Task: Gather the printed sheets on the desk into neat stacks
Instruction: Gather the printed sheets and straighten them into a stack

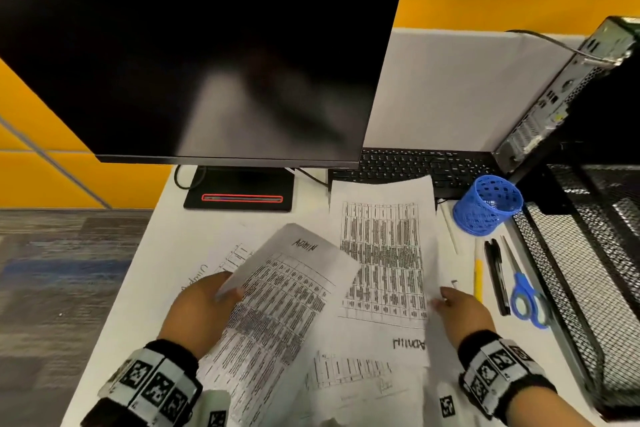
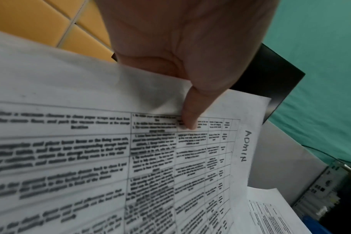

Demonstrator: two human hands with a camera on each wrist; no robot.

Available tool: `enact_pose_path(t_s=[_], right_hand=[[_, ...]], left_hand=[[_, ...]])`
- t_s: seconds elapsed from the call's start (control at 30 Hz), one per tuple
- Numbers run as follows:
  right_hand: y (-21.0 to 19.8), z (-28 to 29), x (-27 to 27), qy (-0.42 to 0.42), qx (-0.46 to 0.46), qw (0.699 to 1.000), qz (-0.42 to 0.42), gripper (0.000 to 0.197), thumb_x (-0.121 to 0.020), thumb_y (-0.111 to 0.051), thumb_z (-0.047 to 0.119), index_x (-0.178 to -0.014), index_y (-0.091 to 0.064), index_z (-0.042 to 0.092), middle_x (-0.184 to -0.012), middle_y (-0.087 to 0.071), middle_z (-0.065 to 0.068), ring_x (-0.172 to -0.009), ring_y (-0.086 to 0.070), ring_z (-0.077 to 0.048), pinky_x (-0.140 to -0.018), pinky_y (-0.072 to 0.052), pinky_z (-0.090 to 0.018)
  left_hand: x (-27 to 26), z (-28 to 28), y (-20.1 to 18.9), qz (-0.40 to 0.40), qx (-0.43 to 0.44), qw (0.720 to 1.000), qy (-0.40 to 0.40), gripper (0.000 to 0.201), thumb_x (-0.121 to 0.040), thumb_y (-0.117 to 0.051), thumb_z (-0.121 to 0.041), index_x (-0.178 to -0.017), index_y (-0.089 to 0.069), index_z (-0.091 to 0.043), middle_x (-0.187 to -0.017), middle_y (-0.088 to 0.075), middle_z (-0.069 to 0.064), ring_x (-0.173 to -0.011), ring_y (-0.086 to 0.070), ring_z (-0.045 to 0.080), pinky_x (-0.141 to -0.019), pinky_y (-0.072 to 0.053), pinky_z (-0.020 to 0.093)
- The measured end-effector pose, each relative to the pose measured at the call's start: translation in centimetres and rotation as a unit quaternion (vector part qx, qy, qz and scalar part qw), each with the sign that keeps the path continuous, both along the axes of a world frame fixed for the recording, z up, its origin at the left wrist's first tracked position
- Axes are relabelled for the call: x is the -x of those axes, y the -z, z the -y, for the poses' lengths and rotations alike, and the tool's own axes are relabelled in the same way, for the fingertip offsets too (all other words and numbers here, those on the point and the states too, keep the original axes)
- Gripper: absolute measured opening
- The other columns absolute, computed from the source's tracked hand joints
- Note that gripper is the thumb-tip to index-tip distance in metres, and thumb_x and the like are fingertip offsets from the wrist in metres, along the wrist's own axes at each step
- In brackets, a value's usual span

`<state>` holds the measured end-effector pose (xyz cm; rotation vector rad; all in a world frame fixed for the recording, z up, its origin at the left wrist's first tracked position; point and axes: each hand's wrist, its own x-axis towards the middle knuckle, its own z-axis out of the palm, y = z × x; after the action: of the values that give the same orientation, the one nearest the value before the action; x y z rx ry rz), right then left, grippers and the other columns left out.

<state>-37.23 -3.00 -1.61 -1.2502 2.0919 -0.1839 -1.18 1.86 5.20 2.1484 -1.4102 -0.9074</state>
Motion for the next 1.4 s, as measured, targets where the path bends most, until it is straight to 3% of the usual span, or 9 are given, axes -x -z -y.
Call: enact_pose_path(t_s=[0.33, 0.5, 0.67, 0.77, 0.93, 1.03, 1.17, 1.33, 1.4], right_hand=[[-1.0, -2.8, 2.4, 0.107, 0.064, 0.958, 0.258, 0.013, -0.083, -0.065, 0.01, -0.084, -0.064, -0.003, -0.083, -0.069, -0.02, -0.085, -0.064, -0.035, -0.07, -0.05, -0.026], [0.5, -3.3, 0.3, 0.049, 0.016, 0.92, 0.388, 0.099, -0.029, -0.091, 0.048, -0.095, -0.053, -0.016, -0.082, -0.057, -0.038, -0.078, -0.058, -0.029, -0.077, -0.045, -0.043], [-2.2, -2.4, -2.3, -0.176, -0.083, 0.924, 0.329, 0.018, -0.067, -0.08, 0.008, -0.084, -0.072, 0.007, -0.086, -0.077, -0.005, -0.081, -0.071, -0.012, -0.076, -0.055, -0.022], [-1.8, -1.2, -2.9, -0.23, -0.04, 0.946, 0.224, 0.016, -0.074, -0.07, 0.003, -0.084, -0.07, 0.017, -0.087, -0.071, 0.002, -0.087, -0.066, -0.017, -0.082, -0.053, -0.024], [-0.2, 1.1, -3.8, -0.02, 0.003, 0.982, 0.186, 0.018, -0.085, -0.056, 0.006, -0.102, -0.063, 0.01, -0.089, -0.06, -0.006, -0.082, -0.06, -0.023, -0.071, -0.045, -0.025], [0.6, 1.7, -4.7, -0.006, -0.031, 0.982, 0.184, 0.028, -0.083, -0.064, 0.011, -0.11, -0.057, 0.009, -0.08, -0.057, 0.0, -0.068, -0.054, -0.012, -0.059, -0.043, -0.017], [1.4, 1.4, -6.3, -0.034, -0.063, 0.986, 0.151, 0.039, -0.072, -0.078, 0.029, -0.101, -0.053, 0.021, -0.091, -0.056, 0.003, -0.074, -0.056, -0.011, -0.054, -0.037, -0.014], [2.0, 0.4, -6.8, -0.066, -0.038, 0.989, 0.124, 0.029, -0.079, -0.066, 0.01, -0.064, -0.042, 0.019, -0.068, -0.051, 0.001, -0.065, -0.055, -0.016, -0.065, -0.05, -0.025], [0.9, 0.7, -6.3, -0.083, -0.034, 0.988, 0.128, 0.035, -0.083, -0.057, 0.004, -0.064, -0.037, 0.026, -0.067, -0.045, 0.008, -0.068, -0.053, -0.009, -0.064, -0.045, -0.011]], left_hand=[[0.8, 1.3, -0.7, -0.286, 0.032, 0.951, -0.113, 0.034, -0.063, -0.071, -0.037, -0.095, -0.071, -0.024, -0.096, -0.076, 0.004, -0.095, -0.069, 0.026, -0.09, -0.052, 0.045], [1.7, 1.7, -0.9, -0.356, 0.054, 0.925, -0.117, 0.031, -0.073, -0.072, -0.022, -0.103, -0.066, -0.013, -0.099, -0.075, 0.009, -0.095, -0.07, 0.031, -0.081, -0.054, 0.041], [1.4, 1.0, -1.0, -0.362, 0.097, 0.921, -0.107, 0.041, -0.072, -0.076, -0.008, -0.104, -0.051, -0.008, -0.082, -0.076, 0.011, -0.073, -0.073, 0.027, -0.064, -0.06, 0.04], [0.3, 0.1, -1.0, -0.395, 0.08, 0.912, -0.073, 0.06, -0.062, -0.083, -0.011, -0.112, -0.051, -0.008, -0.088, -0.076, 0.015, -0.077, -0.073, 0.029, -0.062, -0.06, 0.036], [-0.8, -2.5, -0.2, -0.397, -0.001, 0.918, -0.006, 0.078, -0.018, -0.094, -0.044, -0.079, -0.075, -0.001, -0.085, -0.075, 0.02, -0.073, -0.073, 0.026, -0.064, -0.057, 0.03], [-1.1, -3.5, 1.3, -0.4, -0.031, 0.916, 0.019, 0.065, -0.023, -0.096, -0.038, -0.076, -0.078, -0.004, -0.084, -0.076, 0.018, -0.077, -0.073, 0.021, -0.071, -0.058, 0.027], [-1.2, -4.0, 2.3, -0.392, -0.06, 0.916, 0.063, 0.039, -0.06, -0.083, -0.007, -0.096, -0.073, 0.004, -0.102, -0.072, 0.025, -0.101, -0.067, 0.04, -0.095, -0.05, 0.051], [-0.4, -4.0, 1.4, -0.412, -0.035, 0.91, 0.027, 0.07, -0.025, -0.094, -0.043, -0.085, -0.079, -0.011, -0.092, -0.076, 0.014, -0.086, -0.072, 0.021, -0.071, -0.057, 0.023], [-0.4, -3.9, 1.1, -0.426, -0.009, 0.905, -0.002, 0.073, -0.023, -0.094, -0.045, -0.086, -0.078, -0.012, -0.094, -0.076, 0.015, -0.085, -0.073, 0.021, -0.07, -0.057, 0.022]])
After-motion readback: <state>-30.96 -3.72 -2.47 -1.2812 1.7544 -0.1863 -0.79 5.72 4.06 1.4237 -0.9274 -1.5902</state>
